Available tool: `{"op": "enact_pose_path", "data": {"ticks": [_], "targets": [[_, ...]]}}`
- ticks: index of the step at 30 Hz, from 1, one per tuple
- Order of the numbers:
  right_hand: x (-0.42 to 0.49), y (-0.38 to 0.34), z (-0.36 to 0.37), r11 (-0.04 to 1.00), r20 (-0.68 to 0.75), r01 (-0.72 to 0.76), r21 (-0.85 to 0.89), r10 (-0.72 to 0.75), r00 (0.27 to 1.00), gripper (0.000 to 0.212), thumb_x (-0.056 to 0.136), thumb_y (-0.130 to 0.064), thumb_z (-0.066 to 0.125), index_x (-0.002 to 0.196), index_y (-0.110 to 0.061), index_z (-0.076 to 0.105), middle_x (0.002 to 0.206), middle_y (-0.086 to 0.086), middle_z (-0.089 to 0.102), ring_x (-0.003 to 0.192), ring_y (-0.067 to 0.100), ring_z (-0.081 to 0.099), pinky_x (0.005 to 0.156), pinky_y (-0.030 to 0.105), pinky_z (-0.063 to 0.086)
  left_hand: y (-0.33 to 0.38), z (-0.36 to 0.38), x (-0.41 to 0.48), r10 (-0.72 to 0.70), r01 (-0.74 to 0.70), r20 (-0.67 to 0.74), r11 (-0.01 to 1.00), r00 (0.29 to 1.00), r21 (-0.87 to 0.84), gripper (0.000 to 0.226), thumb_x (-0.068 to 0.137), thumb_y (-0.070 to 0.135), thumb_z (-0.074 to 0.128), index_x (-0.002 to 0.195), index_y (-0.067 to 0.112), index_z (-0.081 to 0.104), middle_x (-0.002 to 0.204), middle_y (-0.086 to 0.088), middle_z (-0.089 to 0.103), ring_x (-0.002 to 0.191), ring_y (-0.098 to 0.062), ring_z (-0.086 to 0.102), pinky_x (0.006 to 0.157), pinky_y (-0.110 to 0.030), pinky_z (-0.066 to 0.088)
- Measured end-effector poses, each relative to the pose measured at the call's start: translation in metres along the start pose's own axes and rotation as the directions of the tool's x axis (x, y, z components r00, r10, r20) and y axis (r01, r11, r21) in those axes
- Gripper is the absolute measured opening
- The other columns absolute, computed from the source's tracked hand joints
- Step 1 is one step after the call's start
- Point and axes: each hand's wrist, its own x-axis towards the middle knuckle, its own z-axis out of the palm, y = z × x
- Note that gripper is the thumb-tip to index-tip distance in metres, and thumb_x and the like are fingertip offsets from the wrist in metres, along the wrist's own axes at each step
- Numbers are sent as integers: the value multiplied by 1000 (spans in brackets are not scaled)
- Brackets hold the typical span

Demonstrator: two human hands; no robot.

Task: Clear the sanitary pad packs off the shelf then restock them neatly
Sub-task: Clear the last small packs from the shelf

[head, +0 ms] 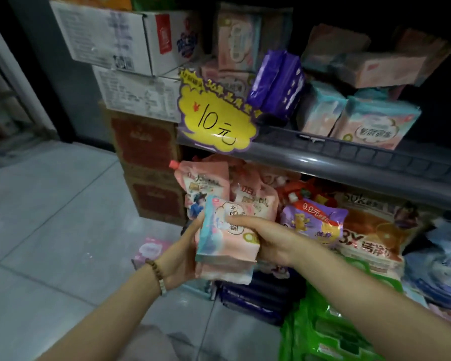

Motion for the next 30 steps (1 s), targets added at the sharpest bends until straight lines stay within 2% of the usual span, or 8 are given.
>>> {"op": "enact_pose_path", "data": {"ticks": [5, 9, 13, 15, 18, 21, 26, 30], "targets": [[68, -17, 14, 999, 44, 11, -49, -9, 999, 24, 86, -29, 64, 105, -14, 68, 99, 6, 73, 80, 17, 69, 83, 30, 53, 22, -45, 20, 27, -25, -102, 1000, 994, 20, 94, 45, 61, 84, 124, 17, 59, 125, -11, 63, 110, -25, 64, 85, -36, 56], [117, -23, 16, 973, 24, -46, -227, 52, 998, 22, 91, -55, 49, 107, -43, 57, 111, -7, 66, 107, 19, 61, 101, 35, 45, 22, -93, 48, 62, -82, -253, 994, 966, -71, 100, 57, 46, 87, 140, 15, 40, 131, -13, 58, 115, -32, 60, 86, -45, 53], [164, -10, 7, 901, -7, -118, -418, 126, 992, 112, 54, -88, 60, 148, -46, 16, 155, -14, 22, 141, 18, 29, 115, 48, 27, -2, -125, 70, 75, -110, -379, 991, 922, -71, 90, 63, 35, 86, 137, 13, 39, 125, -14, 62, 107, -31, 65, 85, -47, 54], [181, 0, 2, 874, -37, -104, -475, 98, 994, 113, 62, -82, 61, 152, -38, 9, 160, -11, 6, 146, 21, 16, 118, 54, 14, -14, -130, 73, 74, -85, -390, 996, 918, -11, 69, 67, 29, 84, 125, 10, 50, 106, -7, 70, 87, -19, 70, 71, -31, 57], [195, 11, -3, 811, -34, -127, -571, 131, 991, 88, 83, -64, 54, 153, -25, 15, 160, -3, 9, 147, 24, 12, 116, 48, 11, -31, -136, 73, -40, 68, -395, 996, 918, 57, 28, 80, 33, 67, 103, 19, 61, 90, 2, 74, 80, -11, 68, 77, -27, 54], [204, 18, -2, 764, -20, -120, -633, 139, 990, 81, 81, -62, 59, 148, -24, 31, 154, -2, 29, 142, 19, 27, 113, 36, 23, -47, -146, 74, -90, 144, -422, 985, 902, 97, 47, 79, 45, 61, 120, 25, 52, 110, 6, 69, 103, -12, 62, 97, -32, 45], [243, 61, -22, 644, -49, -118, -756, 124, 991, 101, 49, -88, 62, 131, -30, 52, 130, -2, 58, 114, 22, 61, 92, 35, 52, -59, -163, 74, -198, 231, -482, 973, 853, 9, 36, 92, 31, 57, 123, 14, 52, 115, -7, 66, 103, -22, 63, 84, -35, 56], [239, 55, -10, 593, -3, -62, -803, 99, 995, 108, 55, -88, 58, 141, -24, 44, 146, -2, 44, 129, 19, 47, 107, 36, 41, -64, -160, 77, -277, 281, -509, 957, 815, -71, 34, 93, 40, 50, 111, 12, 58, 102, -7, 67, 92, -23, 61, 81, -31, 53]]}}
